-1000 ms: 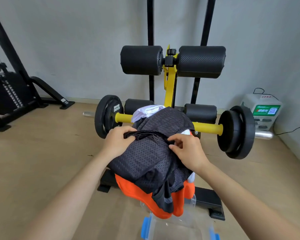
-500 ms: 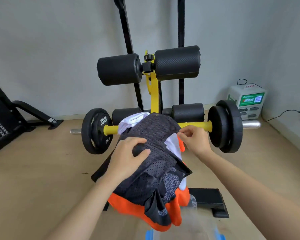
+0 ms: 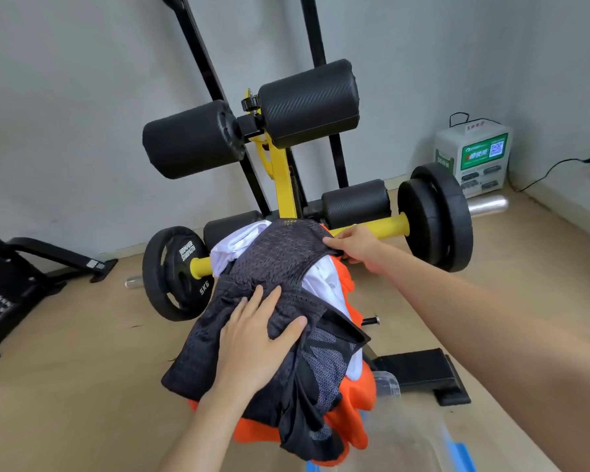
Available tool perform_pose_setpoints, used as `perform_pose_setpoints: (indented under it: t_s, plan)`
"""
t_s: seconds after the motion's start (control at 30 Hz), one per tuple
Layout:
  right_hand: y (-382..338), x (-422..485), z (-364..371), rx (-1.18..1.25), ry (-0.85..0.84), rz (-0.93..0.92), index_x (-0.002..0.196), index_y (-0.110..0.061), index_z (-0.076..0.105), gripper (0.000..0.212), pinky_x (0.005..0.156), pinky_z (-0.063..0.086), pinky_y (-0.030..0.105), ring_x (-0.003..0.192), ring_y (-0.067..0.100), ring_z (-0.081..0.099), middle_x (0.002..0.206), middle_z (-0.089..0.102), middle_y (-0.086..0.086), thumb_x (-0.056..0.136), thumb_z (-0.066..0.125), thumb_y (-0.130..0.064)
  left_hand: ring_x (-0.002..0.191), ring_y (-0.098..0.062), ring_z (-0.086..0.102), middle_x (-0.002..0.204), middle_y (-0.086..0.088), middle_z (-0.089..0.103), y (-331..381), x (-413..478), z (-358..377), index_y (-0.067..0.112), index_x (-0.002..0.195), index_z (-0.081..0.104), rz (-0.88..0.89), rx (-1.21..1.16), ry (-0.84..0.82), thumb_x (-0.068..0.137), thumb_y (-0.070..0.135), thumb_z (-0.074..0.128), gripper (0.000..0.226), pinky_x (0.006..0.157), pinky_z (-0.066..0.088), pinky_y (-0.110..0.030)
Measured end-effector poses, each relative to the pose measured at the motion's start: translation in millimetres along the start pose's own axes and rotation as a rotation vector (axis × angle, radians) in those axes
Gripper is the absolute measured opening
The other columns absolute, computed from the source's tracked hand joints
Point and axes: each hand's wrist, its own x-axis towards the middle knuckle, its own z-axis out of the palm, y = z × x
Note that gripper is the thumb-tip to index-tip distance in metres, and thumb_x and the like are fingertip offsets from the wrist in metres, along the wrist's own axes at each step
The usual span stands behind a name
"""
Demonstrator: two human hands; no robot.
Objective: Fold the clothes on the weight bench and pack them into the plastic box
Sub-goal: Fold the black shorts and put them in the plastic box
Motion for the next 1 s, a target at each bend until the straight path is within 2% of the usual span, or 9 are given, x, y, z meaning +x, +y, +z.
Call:
perform_pose_setpoints:
  t_s: [0.17,0.27,0.37,0.43,0.6,0.73,0.87,0.93,1.0]
  plan:
    - [-6.8,7.3,-1.8,0.011,0.023,-0.016,0.063,-0.016,0.048,0.036,0.051,0.037,0.025,0.058,0.017,0.043,0.066,0.048,0.006,0.083,0.078,-0.017,0.154,-0.014,0.009,0.166,0.016,0.012,-1.5,-1.4,1.1,0.049,0.153,0.025,0.002,-0.024,-0.006,0.078,0.086,0.035,0.084,0.122,0.018,-0.046]
    - [-24.2,9.2,-9.5,0.109,0.050,-0.076,0.063,-0.017,0.046,0.037,0.055,0.040,0.025,0.066,0.016,0.047,0.069,0.050,0.003,0.086,0.074,-0.013,0.153,-0.012,0.009,0.165,0.018,0.013,-2.8,-3.1,-0.5,0.050,0.151,0.027,0.000,-0.064,-0.007,0.083,0.079,0.044,0.076,0.123,0.017,-0.046]
    - [-44.2,7.8,-16.0,0.280,-0.067,-0.064,0.070,-0.013,0.053,0.026,0.069,0.056,0.030,0.076,0.019,0.060,0.078,0.059,0.008,0.091,0.068,-0.010,0.153,-0.012,0.011,0.165,0.019,0.015,-2.4,-4.7,-2.2,0.051,0.150,0.029,0.007,-0.082,0.001,0.085,0.073,0.048,0.071,0.123,0.017,-0.046]
    - [-52.8,3.9,-15.1,0.399,-0.137,-0.047,0.077,-0.013,0.056,0.018,0.079,0.058,0.036,0.085,0.022,0.063,0.088,0.064,0.011,0.092,0.066,-0.010,0.153,-0.012,0.010,0.165,0.019,0.015,-2.6,-4.5,-3.2,0.051,0.150,0.028,0.004,-0.084,-0.005,0.084,0.075,0.046,0.072,0.123,0.017,-0.047]
    - [-60.3,-17.3,-0.8,0.469,-0.248,-0.133,0.077,-0.017,0.052,0.021,0.072,0.053,0.034,0.087,0.021,0.062,0.090,0.063,0.009,0.094,0.062,-0.009,0.153,-0.009,0.008,0.164,0.024,0.013,-3.5,-6.0,-6.1,0.053,0.152,0.022,0.003,-0.100,-0.023,0.072,0.090,0.026,0.088,0.122,0.014,-0.048]
    - [-69.3,-42.7,4.2,0.377,-0.394,-0.291,0.076,-0.018,0.052,0.024,0.074,0.043,0.031,0.088,0.022,0.058,0.086,0.060,0.008,0.090,0.063,-0.002,0.148,-0.003,0.020,0.159,0.026,0.027,-10.8,-6.3,-12.3,0.049,0.151,0.032,-0.033,-0.305,-0.011,0.078,0.083,0.039,0.080,0.122,0.020,-0.044]
    - [-82.4,-88.0,14.6,0.077,-0.526,-0.508,0.075,-0.014,0.052,0.026,0.071,0.040,0.020,0.073,0.012,0.049,0.074,0.052,-0.002,0.086,0.066,0.005,0.127,-0.004,0.053,0.135,0.015,0.060,-24.9,-3.6,-24.5,0.033,0.138,0.057,-0.156,-0.684,0.200,0.097,0.043,0.059,0.042,0.110,0.040,-0.031]
    - [-75.8,-108.6,24.6,-0.109,-0.620,-0.561,0.079,-0.010,0.057,0.019,0.081,0.044,0.019,0.085,0.006,0.060,0.084,0.061,-0.005,0.085,0.070,0.003,0.113,-0.010,0.065,0.123,0.007,0.067,-29.0,-3.8,-30.2,0.027,0.132,0.062,-0.240,-0.843,0.279,0.099,0.035,0.060,0.034,0.100,0.050,-0.032]
    - [-60.4,-120.7,33.2,-0.303,-0.644,-0.595,0.085,-0.010,0.062,0.013,0.097,0.043,0.015,0.113,-0.003,0.061,0.112,0.068,-0.006,0.084,0.073,-0.002,0.105,-0.019,0.069,0.120,-0.002,0.069,-30.2,-2.1,-32.0,0.023,0.128,0.064,-0.335,-1.022,0.273,0.098,0.034,0.061,0.032,0.088,0.057,-0.034]
